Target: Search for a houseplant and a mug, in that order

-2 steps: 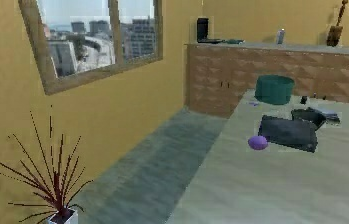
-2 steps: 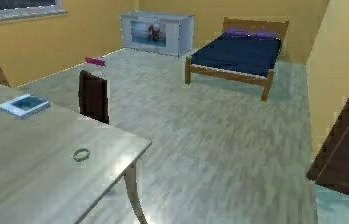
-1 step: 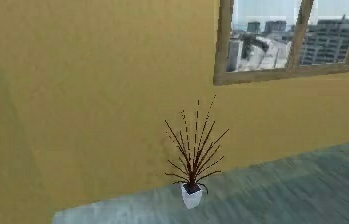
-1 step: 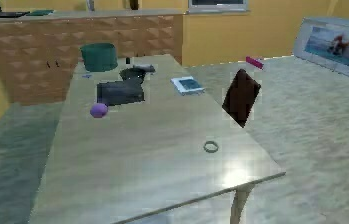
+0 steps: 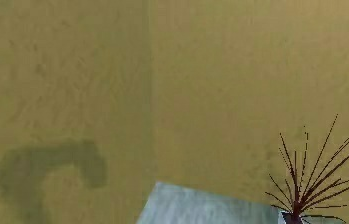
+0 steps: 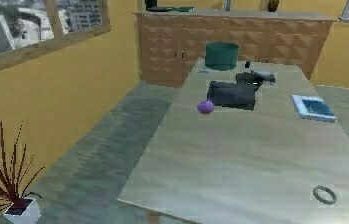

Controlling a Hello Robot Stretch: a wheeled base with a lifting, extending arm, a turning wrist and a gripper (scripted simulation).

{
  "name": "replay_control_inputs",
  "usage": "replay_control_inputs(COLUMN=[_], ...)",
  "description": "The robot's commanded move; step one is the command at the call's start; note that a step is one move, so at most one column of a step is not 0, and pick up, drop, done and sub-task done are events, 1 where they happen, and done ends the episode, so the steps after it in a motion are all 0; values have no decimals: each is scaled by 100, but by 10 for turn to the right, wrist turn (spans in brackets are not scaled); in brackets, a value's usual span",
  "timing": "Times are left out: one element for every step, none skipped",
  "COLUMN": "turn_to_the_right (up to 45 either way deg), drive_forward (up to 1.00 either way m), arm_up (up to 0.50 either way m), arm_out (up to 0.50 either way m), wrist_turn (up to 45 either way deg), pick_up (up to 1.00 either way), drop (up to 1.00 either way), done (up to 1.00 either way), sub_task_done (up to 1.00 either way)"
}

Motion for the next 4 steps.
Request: replay_control_inputs(turn_to_the_right=[0,450,180,0], drive_forward=[60,0,0,0], arm_up=[0,0,0,0], arm_out=[0,0,0,0], wrist_turn=[0,0,0,0], pick_up=[0,0,0,0], drop=[0,0,0,0], done=[0,0,0,0], sub_task_done=[0,0,0,100])
